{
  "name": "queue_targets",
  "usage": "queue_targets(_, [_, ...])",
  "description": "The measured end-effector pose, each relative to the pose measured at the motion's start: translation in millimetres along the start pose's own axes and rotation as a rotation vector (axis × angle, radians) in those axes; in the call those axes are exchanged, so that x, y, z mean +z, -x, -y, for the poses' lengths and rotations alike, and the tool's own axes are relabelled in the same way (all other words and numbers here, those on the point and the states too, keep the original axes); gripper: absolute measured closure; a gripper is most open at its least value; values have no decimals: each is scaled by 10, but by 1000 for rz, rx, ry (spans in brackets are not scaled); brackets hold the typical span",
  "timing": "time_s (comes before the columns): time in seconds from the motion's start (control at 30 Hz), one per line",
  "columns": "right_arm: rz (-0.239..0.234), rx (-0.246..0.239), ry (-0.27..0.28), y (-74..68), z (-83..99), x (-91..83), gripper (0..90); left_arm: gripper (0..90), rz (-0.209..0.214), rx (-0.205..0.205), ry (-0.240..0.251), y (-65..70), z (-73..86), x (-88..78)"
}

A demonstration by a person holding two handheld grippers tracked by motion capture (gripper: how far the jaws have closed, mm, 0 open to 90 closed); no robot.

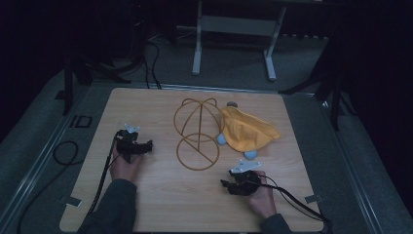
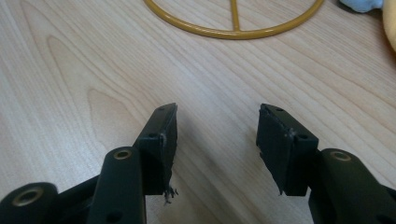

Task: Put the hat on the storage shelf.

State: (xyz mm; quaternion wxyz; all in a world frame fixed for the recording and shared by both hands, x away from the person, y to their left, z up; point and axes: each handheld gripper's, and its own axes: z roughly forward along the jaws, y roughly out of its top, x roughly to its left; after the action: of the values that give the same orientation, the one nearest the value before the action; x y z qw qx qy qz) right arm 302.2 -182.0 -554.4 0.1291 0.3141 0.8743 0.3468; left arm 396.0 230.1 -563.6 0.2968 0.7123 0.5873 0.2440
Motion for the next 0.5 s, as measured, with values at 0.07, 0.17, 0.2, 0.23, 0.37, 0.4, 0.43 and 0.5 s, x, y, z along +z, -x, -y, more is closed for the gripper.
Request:
queue_targets(0.07, [1,-1,0,1,1,-1,478,146,0,0,0,0,0,0])
queue_targets(0.17, [3,-2,-7,13,4,-13,475,146,0,0,0,0,0,0])
queue_targets(0.2, [3,-2,-8,29,8,-18,474,146,0,0,0,0,0,0])
queue_targets(0.23, [23,-4,-16,78,17,-42,472,146,0,0,0,0,0,0])
queue_targets(0.37, [79,3,-23,201,20,-139,464,145,0,0,0,0,-1,1])
queue_targets(0.4, [91,45,-24,325,21,-243,440,146,0,0,0,0,-1,1])
queue_targets(0.43, [91,45,-24,325,21,-243,440,146,0,0,0,0,-1,1])
queue_targets(0.5, [139,105,-17,516,63,-389,433,146,0,0,0,0,-1,1])
